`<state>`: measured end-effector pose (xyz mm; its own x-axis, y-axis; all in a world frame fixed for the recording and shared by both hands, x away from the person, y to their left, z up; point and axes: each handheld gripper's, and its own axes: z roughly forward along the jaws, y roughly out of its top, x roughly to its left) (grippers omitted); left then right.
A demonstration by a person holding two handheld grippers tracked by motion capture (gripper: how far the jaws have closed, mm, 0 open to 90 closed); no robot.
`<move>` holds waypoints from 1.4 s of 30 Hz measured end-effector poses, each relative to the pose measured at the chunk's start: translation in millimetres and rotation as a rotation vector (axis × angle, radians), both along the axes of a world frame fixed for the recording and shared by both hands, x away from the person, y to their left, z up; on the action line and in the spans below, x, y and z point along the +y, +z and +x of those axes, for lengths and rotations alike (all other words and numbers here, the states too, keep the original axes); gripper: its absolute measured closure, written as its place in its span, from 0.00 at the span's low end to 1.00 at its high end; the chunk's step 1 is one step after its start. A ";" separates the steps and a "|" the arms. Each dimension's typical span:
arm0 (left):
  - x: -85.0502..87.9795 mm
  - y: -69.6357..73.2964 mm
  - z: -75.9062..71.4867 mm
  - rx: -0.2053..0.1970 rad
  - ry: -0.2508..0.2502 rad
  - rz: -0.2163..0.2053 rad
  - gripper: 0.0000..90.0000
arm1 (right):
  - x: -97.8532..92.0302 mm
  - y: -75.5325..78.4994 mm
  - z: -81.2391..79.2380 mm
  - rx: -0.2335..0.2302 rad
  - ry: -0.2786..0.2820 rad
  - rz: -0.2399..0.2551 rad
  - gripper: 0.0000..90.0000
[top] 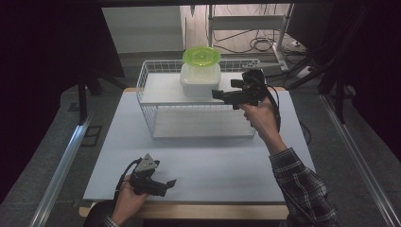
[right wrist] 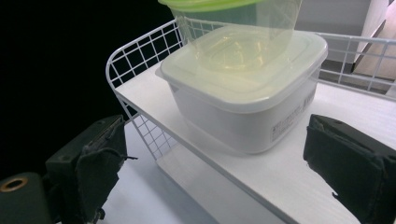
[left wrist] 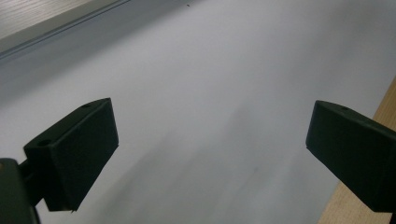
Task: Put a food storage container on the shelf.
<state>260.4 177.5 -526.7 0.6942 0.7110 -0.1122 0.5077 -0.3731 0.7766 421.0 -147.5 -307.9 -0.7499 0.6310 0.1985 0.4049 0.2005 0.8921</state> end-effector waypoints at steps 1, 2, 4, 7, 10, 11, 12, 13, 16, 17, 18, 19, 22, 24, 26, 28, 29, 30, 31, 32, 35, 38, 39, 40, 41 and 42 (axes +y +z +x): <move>0.0 0.0 0.0 0.000 0.000 0.000 0.02 | -0.9 -0.8 -0.7 0.001 0.002 0.000 0.07; 0.0 -0.1 0.1 0.000 -0.001 -0.001 0.02 | -1.6 -1.7 -1.7 0.006 0.001 0.002 0.07; 0.0 -0.2 0.2 0.000 0.000 -0.001 0.02 | -3.0 -4.0 -2.6 0.002 0.005 0.003 0.07; 0.3 0.0 0.2 -0.001 0.001 -0.004 0.02 | -4.4 -6.9 -4.8 0.002 0.006 0.003 0.07; 0.3 -0.1 0.2 0.001 0.001 -0.004 0.02 | -5.0 -9.5 -7.0 -0.004 0.007 -0.001 0.07; 0.4 -0.1 0.2 0.000 0.001 -0.004 0.02 | -5.2 -10.5 -7.4 -0.008 0.009 -0.003 0.07; 0.4 -0.1 0.2 0.000 0.001 -0.004 0.02 | -5.3 -11.3 -8.2 -0.006 0.009 -0.004 0.07; 0.6 0.1 0.2 0.000 0.001 -0.003 0.02 | -5.5 -12.3 -8.6 -0.011 0.011 -0.004 0.07; 0.6 0.2 0.1 0.000 0.000 -0.004 0.02 | -6.5 -15.0 -10.6 -0.008 0.014 -0.003 0.07; 0.5 0.2 0.1 0.000 -0.001 -0.004 0.02 | -6.8 -16.0 -11.1 -0.013 0.014 -0.003 0.07; 0.4 0.1 0.1 -0.001 -0.001 -0.005 0.02 | -7.1 -17.1 -11.7 -0.012 0.014 -0.003 0.07; 0.2 0.0 0.0 -0.001 -0.001 -0.005 0.02 | -7.4 -18.0 -12.5 -0.008 0.013 -0.002 0.07; 0.1 0.0 0.0 0.000 -0.003 -0.005 0.02 | -9.0 -20.8 -14.1 -0.011 0.015 0.006 0.07; 0.0 -0.1 0.0 0.000 -0.003 -0.005 0.02 | -10.4 -22.5 -15.3 -0.008 0.014 0.006 0.07; -0.2 -0.2 0.0 0.000 -0.004 -0.005 0.02 | -11.5 -24.5 -16.2 -0.009 0.014 0.007 0.07; -0.1 -0.2 0.1 0.000 -0.005 -0.001 0.02 | -12.6 -26.6 -17.6 -0.005 0.012 0.009 0.07; -0.1 -0.1 0.1 0.001 -0.005 0.000 0.02 | -13.0 -28.1 -17.8 -0.007 0.013 0.012 0.07; -0.2 -0.2 0.1 0.001 -0.005 0.000 0.02 | -13.5 -29.2 -18.5 -0.003 0.012 0.011 0.07; -0.2 -0.2 0.1 0.001 -0.006 0.000 0.02 | -13.9 -30.8 -19.0 -0.003 0.011 0.012 0.07; -0.2 -0.2 0.1 0.001 -0.006 0.000 0.02 | -14.1 -32.4 -19.5 -0.005 0.012 0.012 0.07; -0.4 -0.4 0.2 0.001 -0.006 0.002 0.02 | -14.1 -37.2 -21.6 -0.001 0.016 -0.006 0.06; -0.5 -0.5 0.2 0.002 -0.007 0.002 0.02 | -13.6 -42.0 -23.9 -0.002 0.018 -0.014 0.06; -0.6 -0.5 0.2 0.002 -0.007 0.002 0.02 | -13.6 -43.5 -24.4 -0.005 0.021 -0.014 0.06; -0.6 -0.6 0.2 0.002 -0.007 0.002 0.02 | -13.7 -44.7 -25.3 -0.003 0.021 -0.012 0.06; -0.6 -0.6 0.2 0.002 -0.007 0.002 0.02 | -13.9 -45.7 -26.2 -0.001 0.022 -0.013 0.05; -0.6 -0.6 0.2 0.002 -0.007 0.002 0.02 | -14.2 -47.1 -26.5 -0.005 0.026 -0.011 0.05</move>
